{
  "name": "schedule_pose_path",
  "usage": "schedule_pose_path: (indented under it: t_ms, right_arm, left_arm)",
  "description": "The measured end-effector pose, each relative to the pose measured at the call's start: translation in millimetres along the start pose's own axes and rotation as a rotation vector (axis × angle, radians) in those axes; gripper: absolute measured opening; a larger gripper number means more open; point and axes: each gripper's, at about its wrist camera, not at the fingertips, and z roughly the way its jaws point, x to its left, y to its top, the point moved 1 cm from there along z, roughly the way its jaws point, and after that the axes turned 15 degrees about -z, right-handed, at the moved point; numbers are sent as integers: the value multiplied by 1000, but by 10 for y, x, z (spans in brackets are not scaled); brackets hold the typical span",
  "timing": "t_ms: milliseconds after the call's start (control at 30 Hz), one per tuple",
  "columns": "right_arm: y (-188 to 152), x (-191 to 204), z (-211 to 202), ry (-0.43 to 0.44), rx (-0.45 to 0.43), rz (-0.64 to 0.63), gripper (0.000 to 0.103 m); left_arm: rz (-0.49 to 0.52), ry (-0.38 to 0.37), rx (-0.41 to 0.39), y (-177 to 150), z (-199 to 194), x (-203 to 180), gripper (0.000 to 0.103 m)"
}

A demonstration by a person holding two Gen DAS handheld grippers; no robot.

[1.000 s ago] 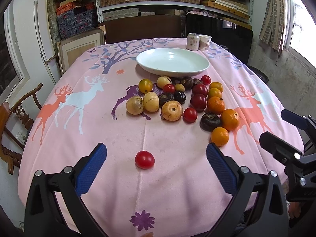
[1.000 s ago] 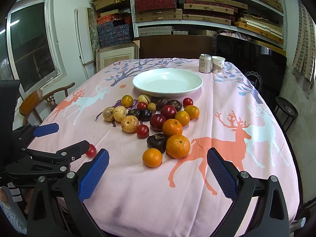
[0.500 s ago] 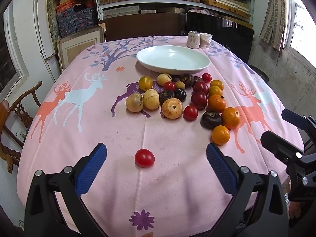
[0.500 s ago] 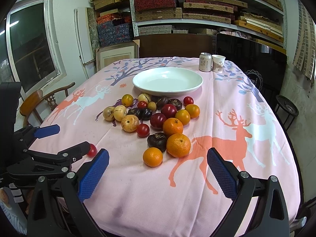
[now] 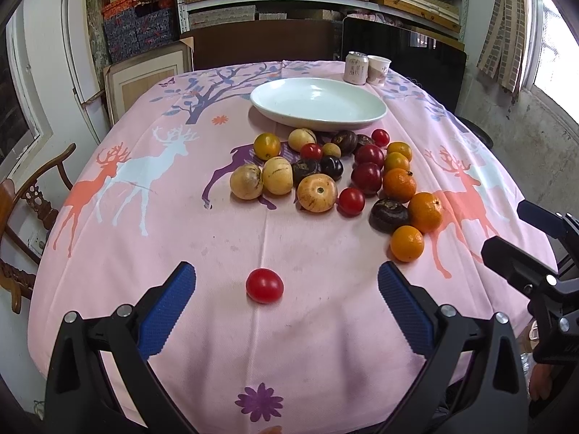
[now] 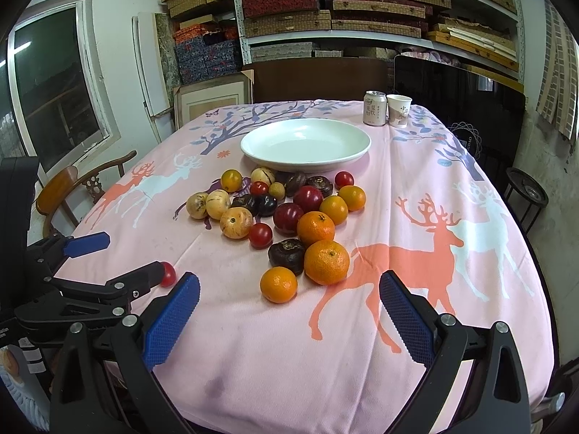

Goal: Organize fruits

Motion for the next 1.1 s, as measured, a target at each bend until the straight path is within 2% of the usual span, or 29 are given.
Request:
schedule_pose_path:
  t_ms: [1100]
  right_arm:
    - [-19, -33, 45, 15, 12, 22, 100]
  left_arm:
    - [-5, 2, 14, -18, 64, 13, 99]
